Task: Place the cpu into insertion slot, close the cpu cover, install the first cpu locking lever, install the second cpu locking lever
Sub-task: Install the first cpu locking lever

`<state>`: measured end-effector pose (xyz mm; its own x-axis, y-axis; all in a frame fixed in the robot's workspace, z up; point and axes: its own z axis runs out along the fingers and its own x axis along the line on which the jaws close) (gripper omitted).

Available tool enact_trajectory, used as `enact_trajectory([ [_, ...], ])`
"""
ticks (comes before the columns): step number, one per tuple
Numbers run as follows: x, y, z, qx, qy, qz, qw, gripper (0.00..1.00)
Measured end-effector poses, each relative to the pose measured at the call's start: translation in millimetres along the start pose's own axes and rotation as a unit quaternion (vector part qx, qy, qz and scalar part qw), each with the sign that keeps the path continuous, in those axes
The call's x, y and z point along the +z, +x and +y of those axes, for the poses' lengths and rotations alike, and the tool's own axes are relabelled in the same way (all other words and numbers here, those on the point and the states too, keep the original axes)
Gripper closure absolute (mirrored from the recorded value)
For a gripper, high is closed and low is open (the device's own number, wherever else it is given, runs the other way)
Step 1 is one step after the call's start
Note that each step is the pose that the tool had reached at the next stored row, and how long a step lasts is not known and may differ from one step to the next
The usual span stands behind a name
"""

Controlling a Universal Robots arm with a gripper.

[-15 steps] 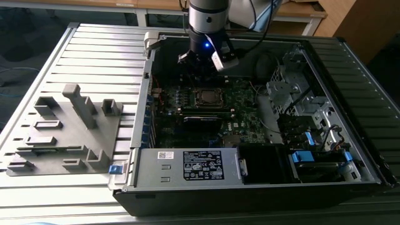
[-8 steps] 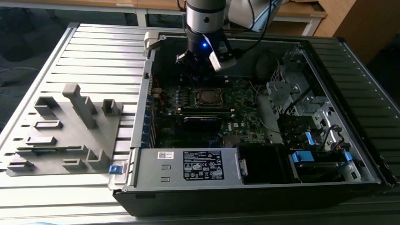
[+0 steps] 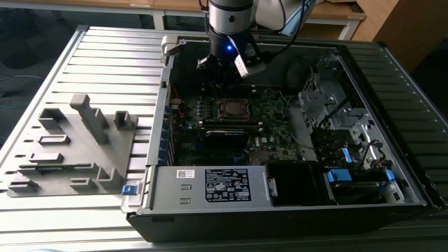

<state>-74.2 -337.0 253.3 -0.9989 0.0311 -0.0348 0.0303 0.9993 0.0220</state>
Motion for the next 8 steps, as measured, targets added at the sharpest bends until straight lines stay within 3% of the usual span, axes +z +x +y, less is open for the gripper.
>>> enact_trajectory([
  [4,-5.4,-0.2,0.1,0.000,0.0000,0.0000,1.00000,0.89],
  [8,-6.2,-0.1,0.2,0.000,-0.0001,0.0000,1.00000,0.89],
])
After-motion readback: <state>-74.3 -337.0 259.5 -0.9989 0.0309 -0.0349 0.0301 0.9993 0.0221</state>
